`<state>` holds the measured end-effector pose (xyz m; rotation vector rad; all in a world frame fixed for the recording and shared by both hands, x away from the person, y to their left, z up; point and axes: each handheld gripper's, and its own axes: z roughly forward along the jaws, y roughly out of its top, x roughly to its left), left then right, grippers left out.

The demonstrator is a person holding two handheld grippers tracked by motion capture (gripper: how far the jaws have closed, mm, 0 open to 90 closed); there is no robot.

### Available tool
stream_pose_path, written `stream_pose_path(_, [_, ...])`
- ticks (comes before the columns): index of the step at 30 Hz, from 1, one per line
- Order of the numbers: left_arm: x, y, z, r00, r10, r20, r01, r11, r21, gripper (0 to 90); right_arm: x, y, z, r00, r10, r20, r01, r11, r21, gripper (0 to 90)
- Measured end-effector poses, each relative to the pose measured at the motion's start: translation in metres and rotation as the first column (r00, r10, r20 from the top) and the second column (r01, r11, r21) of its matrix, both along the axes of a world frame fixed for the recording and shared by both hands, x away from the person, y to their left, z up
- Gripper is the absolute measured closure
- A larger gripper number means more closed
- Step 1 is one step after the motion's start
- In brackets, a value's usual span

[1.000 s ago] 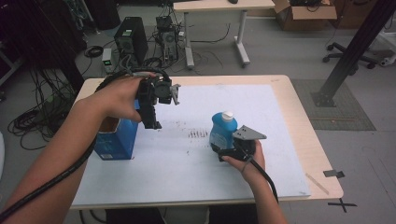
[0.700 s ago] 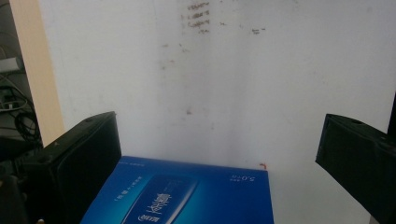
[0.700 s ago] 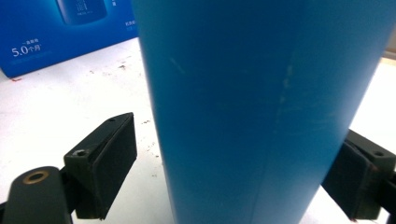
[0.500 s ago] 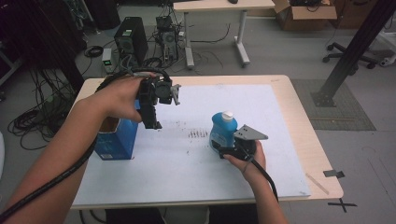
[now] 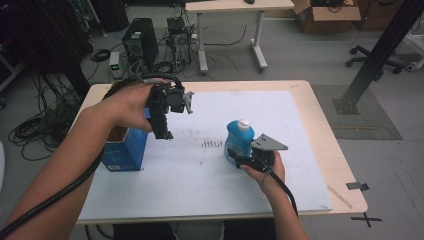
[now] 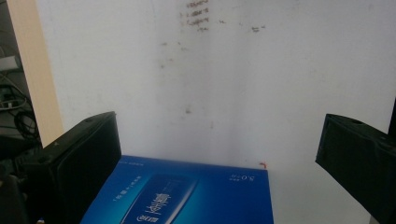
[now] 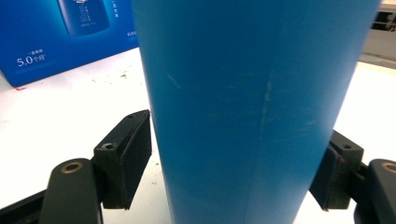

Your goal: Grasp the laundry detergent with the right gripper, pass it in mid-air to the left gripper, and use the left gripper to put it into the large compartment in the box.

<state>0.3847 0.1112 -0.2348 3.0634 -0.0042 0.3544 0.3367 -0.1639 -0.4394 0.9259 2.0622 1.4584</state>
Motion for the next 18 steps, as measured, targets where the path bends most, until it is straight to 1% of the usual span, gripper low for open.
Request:
stream_pose_path(4, [-0.0001, 0.0003, 0.0005, 1.0, 0.0, 0.002, 0.0, 1.0, -0.001, 0.2, 0.0001, 0.0001, -0.0008, 1.0, -0.001, 0.003, 0.001, 1.0, -0.007, 30.8])
stream_pose_path(5, [0.0, 0.0003, 0.0004, 1.0, 0.0, 0.002, 0.0, 1.0, 0.0, 0.2, 0.0001, 0.0008, -0.0014, 1.0, 0.003, 0.005, -0.003, 1.0, -0.015, 34.0])
stream_pose_path(6, [0.0, 0.0004, 0.0004, 1.0, 0.0, 0.002, 0.0, 1.0, -0.001, 0.2, 0.0001, 0.0008, -0.0014, 1.0, 0.003, 0.005, -0.003, 1.0, -0.015, 34.0])
stream_pose_path(12, [-0.0001, 0.0008, -0.001, 1.0, 0.0, 0.001, 0.0, 1.0, -0.003, 0.2, 0.0003, 0.0014, -0.0032, 0.9999, 0.005, 0.016, -0.004, 1.0, -0.029, 41.7])
stream_pose_path(16, [0.0001, 0.0006, -0.0017, 1.0, -0.001, -0.001, 0.001, 1.0, -0.004, 0.2, 0.0012, 0.0007, -0.002, 0.9999, 0.012, 0.008, -0.012, 0.999, -0.03, 42.9])
stream_pose_path(17, [0.0, 0.0004, -0.0017, 1.0, -0.001, -0.002, 0.001, 1.0, -0.005, 0.2, 0.0016, 0.0005, -0.0007, 0.9999, 0.013, -0.004, -0.013, 1.0, -0.028, 43.9])
stream_pose_path(18, [0.0, -0.0001, -0.0013, 1.0, -0.004, 0.0, 0.004, 1.0, -0.003, 0.2, 0.0016, 0.0005, -0.0007, 0.9999, 0.013, -0.004, -0.013, 1.0, -0.028, 43.9])
